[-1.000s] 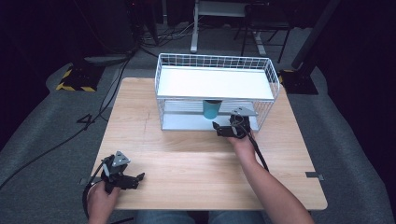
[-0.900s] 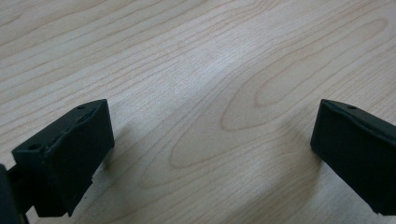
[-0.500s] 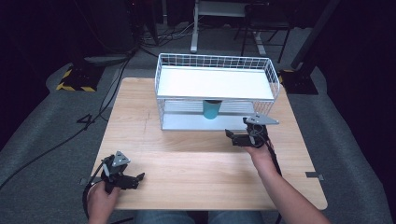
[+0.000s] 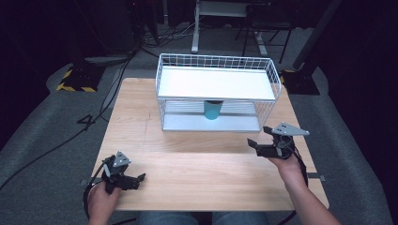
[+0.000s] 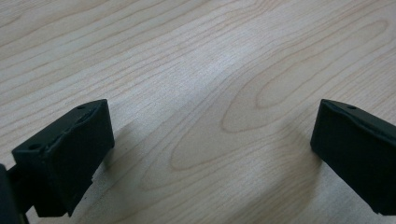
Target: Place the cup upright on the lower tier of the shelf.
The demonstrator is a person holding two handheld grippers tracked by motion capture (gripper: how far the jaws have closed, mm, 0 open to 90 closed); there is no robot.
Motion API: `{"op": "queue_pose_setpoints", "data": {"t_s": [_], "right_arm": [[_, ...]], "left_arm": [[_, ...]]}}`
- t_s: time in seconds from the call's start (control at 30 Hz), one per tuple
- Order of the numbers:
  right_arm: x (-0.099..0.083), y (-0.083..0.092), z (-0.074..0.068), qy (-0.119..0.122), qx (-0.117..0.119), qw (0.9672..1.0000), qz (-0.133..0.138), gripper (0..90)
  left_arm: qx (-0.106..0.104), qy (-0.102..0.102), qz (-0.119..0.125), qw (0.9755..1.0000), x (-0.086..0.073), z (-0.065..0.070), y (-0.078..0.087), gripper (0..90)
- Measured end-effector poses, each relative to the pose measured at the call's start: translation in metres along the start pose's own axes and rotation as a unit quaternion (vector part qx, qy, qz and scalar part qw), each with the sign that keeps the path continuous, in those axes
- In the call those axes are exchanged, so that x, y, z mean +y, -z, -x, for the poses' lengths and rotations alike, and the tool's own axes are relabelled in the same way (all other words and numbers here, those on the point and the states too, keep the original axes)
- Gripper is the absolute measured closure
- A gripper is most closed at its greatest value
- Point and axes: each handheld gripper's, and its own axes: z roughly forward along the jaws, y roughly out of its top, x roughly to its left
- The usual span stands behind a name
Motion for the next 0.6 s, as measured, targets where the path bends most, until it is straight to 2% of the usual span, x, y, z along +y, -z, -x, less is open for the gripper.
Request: {"op": "queue_pose_setpoints", "data": {"t_s": [0.2, 0.33, 0.4, 0.5, 0.6], "right_arm": [[-0.012, 0.022, 0.009, -0.010, 0.003, 0.9999, -0.010, 15.1], [-0.022, 0.035, 0.012, 0.001, -0.006, 0.9997, -0.025, 15.2], [-0.028, 0.040, 0.014, -0.001, 0.004, 0.9995, -0.030, 15.1], [-0.037, 0.047, 0.018, -0.005, 0.017, 0.9995, -0.025, 15.1], [-0.048, 0.055, 0.022, -0.011, 0.012, 0.9998, -0.015, 15.1]], "left_arm": [[0.000, 0.000, 0.000, 1.0000, 0.000, 0.000, 0.000, 0.0], [0.003, -0.004, 0.001, 1.0000, 0.001, -0.001, 0.000, 0.0], [0.003, 0.000, 0.002, 1.0000, 0.001, 0.000, -0.001, 0.0], [0.003, 0.001, 0.000, 1.0000, 0.002, 0.000, -0.001, 0.0], [0.003, 0.002, 0.000, 1.0000, 0.002, 0.000, -0.001, 0.0]]}}
